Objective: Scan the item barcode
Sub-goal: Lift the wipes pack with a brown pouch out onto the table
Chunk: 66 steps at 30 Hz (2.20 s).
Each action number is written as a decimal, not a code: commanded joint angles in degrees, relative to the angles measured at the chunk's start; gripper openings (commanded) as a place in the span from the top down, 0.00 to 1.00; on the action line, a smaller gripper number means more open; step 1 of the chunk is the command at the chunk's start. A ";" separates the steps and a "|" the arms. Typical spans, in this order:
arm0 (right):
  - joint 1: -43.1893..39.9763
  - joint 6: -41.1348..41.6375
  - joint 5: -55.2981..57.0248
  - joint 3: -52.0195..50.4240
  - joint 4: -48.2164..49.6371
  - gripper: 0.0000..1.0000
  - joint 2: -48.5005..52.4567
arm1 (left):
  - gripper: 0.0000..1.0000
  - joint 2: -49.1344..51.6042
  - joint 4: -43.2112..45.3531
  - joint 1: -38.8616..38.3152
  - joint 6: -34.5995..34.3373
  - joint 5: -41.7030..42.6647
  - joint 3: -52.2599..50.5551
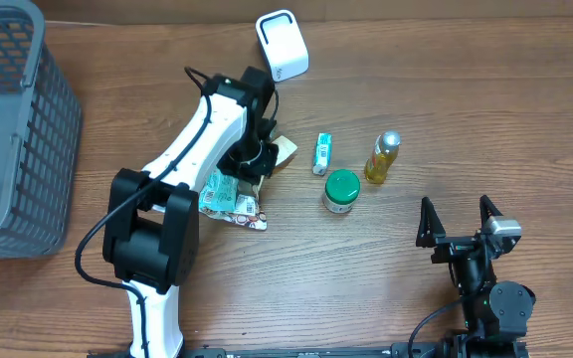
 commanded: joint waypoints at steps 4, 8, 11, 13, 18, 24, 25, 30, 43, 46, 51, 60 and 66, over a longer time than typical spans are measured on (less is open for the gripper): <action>0.31 0.24 0.55 -0.59 0.20 0.00 -0.42 | 0.96 0.00 5.77 -0.11 -3.21 -2.05 -8.85; 0.31 0.22 0.55 -0.59 0.20 0.00 -0.42 | 0.96 -0.22 6.97 -0.11 1.40 6.19 -8.79; 0.31 0.24 0.55 -0.59 0.20 0.00 -0.42 | 0.96 -1.18 7.10 0.09 3.58 15.76 -5.60; 0.31 0.22 0.55 -0.59 0.20 0.00 -0.42 | 0.96 -2.34 6.78 0.24 3.69 18.86 -3.04; 0.31 0.22 0.55 -0.59 0.20 0.00 -0.42 | 0.96 -5.60 1.81 1.38 1.75 12.11 4.48; 0.31 0.22 0.55 -0.59 0.20 0.00 -0.42 | 0.96 -6.29 -4.57 4.09 0.17 2.69 6.14; 0.31 0.22 0.55 -0.59 0.20 0.00 -0.42 | 0.96 -6.25 -4.94 4.76 0.20 2.86 5.86; 0.31 0.22 0.55 -0.59 0.20 0.00 -0.42 | 0.96 -6.19 -5.11 6.67 1.64 3.34 3.72; 0.31 0.22 0.55 -0.59 0.20 0.00 -0.42 | 0.96 -5.81 6.27 6.73 0.17 3.32 -7.78; 0.31 0.22 0.55 -0.59 0.20 0.00 -0.42 | 0.96 -5.81 9.64 6.67 -0.28 3.32 -10.58; 0.31 0.24 0.55 -0.59 0.20 0.00 -0.42 | 0.96 -5.81 15.02 6.67 -0.26 3.32 -16.17; 0.31 0.22 0.55 -0.59 0.20 0.00 -0.42 | 0.96 -6.01 18.73 6.67 -0.59 6.34 -20.41; 0.31 0.22 0.55 -0.59 0.20 0.00 -0.42 | 0.93 -8.31 15.30 7.04 0.48 12.44 -13.09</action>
